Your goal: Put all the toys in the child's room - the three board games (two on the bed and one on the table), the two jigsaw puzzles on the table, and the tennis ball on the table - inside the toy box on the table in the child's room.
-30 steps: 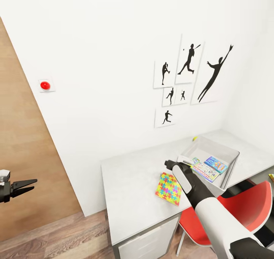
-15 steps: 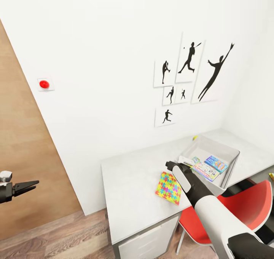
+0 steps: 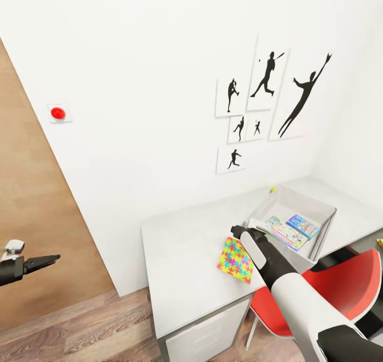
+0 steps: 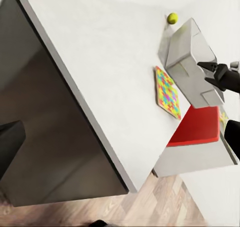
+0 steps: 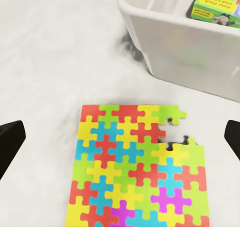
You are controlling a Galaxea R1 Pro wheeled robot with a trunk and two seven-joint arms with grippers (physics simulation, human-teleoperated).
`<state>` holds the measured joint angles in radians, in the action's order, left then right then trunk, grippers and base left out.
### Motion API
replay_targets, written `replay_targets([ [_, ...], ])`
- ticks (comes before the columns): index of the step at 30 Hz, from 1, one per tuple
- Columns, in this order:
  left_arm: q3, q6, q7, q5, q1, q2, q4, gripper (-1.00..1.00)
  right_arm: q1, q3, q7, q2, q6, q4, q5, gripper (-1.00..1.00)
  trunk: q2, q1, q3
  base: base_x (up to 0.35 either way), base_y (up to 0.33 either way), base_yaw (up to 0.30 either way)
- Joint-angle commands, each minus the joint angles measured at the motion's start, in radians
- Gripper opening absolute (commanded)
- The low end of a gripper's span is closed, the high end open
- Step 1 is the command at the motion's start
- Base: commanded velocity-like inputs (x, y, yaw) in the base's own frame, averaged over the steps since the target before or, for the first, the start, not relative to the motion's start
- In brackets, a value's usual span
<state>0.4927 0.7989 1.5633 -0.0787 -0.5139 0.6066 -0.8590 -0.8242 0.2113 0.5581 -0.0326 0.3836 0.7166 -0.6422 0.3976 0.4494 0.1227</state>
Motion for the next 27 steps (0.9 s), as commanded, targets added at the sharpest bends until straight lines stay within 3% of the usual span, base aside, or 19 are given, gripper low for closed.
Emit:
replay_targets([
  [1,-0.011,0.009,0.008,-0.008,-0.001,-0.004,-0.006,1.0,-0.001,0.004,0.008,0.001,0.003,0.001,-0.007,1.0,0.002,0.001,0.004,0.0,0.0,0.0],
  [5,-0.093,0.008,0.008,-0.005,0.0,-0.038,-0.05,1.0,-0.001,0.004,0.008,0.001,0.003,0.001,-0.007,1.0,0.002,0.001,0.01,0.0,0.0,0.0],
  [8,-0.122,0.01,0.008,-0.005,0.0,-0.059,-0.078,1.0,-0.001,0.003,0.008,0.001,0.003,0.002,-0.007,1.0,0.002,0.001,0.015,0.0,0.0,0.0],
  [16,-0.195,0.037,0.008,-0.016,-0.006,-0.193,-0.158,1.0,-0.001,0.004,0.008,0.003,0.003,0.008,-0.007,1.0,0.002,0.001,0.028,0.0,0.0,0.0],
  [20,-0.205,0.04,0.008,-0.018,-0.01,-0.21,-0.189,1.0,-0.001,0.004,0.008,0.006,0.003,0.01,-0.007,1.0,0.002,0.001,0.035,0.0,0.0,0.0],
  [27,-0.2,0.04,0.008,-0.019,-0.012,-0.208,-0.214,1.0,-0.002,0.004,0.009,0.006,0.0,0.01,-0.007,1.0,0.002,0.001,0.046,0.0,0.0,0.0],
])
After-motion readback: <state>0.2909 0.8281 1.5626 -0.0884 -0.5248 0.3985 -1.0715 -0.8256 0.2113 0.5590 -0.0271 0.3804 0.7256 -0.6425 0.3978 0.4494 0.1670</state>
